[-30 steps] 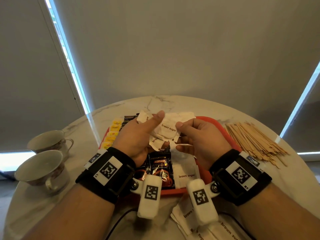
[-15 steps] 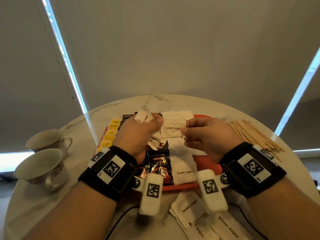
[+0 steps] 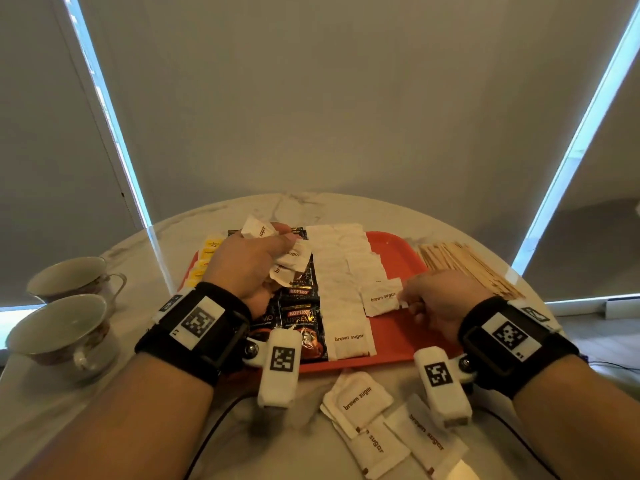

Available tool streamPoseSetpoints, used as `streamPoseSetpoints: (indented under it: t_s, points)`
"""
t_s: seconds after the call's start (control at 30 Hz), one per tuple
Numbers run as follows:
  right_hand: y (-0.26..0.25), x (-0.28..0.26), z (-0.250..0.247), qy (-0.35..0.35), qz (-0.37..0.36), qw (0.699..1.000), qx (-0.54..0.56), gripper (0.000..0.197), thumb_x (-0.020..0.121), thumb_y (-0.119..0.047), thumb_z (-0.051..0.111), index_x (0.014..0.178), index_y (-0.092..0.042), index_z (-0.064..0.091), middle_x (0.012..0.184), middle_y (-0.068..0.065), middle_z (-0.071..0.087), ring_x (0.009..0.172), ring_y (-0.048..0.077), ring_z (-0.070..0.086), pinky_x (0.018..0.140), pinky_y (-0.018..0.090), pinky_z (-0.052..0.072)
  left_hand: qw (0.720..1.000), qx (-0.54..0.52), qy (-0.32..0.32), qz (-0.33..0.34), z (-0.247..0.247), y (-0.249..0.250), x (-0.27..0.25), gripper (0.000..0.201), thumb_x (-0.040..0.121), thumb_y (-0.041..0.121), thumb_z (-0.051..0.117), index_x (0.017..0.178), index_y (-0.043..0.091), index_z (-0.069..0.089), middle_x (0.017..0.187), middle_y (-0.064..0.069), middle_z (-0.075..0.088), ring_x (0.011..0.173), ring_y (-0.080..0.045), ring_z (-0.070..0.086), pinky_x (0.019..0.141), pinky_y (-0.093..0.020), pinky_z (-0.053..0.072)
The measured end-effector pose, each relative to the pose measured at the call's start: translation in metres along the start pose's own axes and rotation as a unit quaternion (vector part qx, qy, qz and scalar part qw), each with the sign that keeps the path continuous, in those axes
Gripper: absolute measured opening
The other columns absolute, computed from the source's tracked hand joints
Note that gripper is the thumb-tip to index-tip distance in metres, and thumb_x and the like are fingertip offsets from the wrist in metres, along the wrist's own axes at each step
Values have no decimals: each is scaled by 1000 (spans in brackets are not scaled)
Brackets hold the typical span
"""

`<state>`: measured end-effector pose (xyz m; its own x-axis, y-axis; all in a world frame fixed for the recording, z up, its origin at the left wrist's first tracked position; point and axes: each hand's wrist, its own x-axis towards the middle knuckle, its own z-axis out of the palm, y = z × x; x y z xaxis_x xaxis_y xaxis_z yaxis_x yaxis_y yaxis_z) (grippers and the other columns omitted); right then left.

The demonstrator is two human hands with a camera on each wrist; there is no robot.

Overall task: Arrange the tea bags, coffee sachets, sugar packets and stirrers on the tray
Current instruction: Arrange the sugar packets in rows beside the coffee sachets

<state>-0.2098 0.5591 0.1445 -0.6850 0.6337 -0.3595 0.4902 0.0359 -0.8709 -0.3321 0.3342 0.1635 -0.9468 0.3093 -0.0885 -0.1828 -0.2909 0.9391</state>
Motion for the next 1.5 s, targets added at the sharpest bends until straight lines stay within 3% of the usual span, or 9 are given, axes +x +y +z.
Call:
streamPoseSetpoints:
  t_s: [0.17,0.3,0.47,0.63,0.77,0.93,1.13,1.33,1.5]
  points:
    - [-2,0,2,-4,-6,1000,-23,9,85,-1,73,93,0,73,72,12,67,70,26,59,75,36,47,1000,-6,4,-7,-1,2,-2,16,92,-3,70,96,13,72,85,-9,80,86,-29,77,68,-39,63]
    - [1,-1,2,-9,-19,1000,2,11,89,-3,72,99,-4,70,79,13,68,67,23,59,75,37,51,1000,5,0,-3,-1,4,-3,15,93,-2,70,96,12,71,78,-6,79,72,-23,77,55,-32,60]
    - [3,1,7,24,-84,995,44,17,88,-1,70,103,-8,66,81,12,66,64,22,57,67,36,51,1000,7,-7,-3,-1,5,-4,16,93,-3,69,97,12,70,80,-7,79,74,-25,77,62,-36,61]
    - [-6,-7,18,-53,-84,994,49,10,93,1,63,101,3,69,81,18,67,68,26,63,72,40,57,1000,12,-9,-18,0,3,-5,24,92,-9,62,104,11,68,104,-18,74,91,-33,72,67,-38,56]
    - [-11,-11,21,-76,-75,993,60,14,97,0,58,107,7,66,86,20,65,67,22,62,65,32,54,999,6,-25,-28,3,2,-6,34,89,-15,52,109,9,66,107,-18,71,93,-34,71,64,-39,55]
    - [-30,-19,33,-163,-146,969,115,25,94,-24,71,106,-2,71,86,9,68,71,18,66,65,29,53,999,12,-50,5,8,-1,-9,40,89,-19,60,115,11,65,109,-19,73,100,-37,73,95,-55,55]
    - [-53,-24,63,-222,-200,947,115,34,83,-21,82,107,-1,69,89,8,74,73,15,68,65,27,55,997,17,-47,58,5,0,-11,52,75,-9,78,121,10,63,110,-20,73,95,-33,76,80,-44,60]
    - [-44,-17,73,-212,-204,942,160,21,87,-8,76,102,2,66,81,8,71,66,15,66,64,28,57,999,-6,-22,29,4,2,-12,25,87,-5,73,110,4,70,103,-23,77,88,-37,78,68,-43,61]
    - [-40,-15,74,-208,-182,941,194,14,93,-13,71,94,1,67,70,6,65,60,16,61,58,28,56,1000,-27,-14,-3,9,2,-14,15,94,10,73,105,1,68,100,-24,78,87,-39,78,77,-51,65]
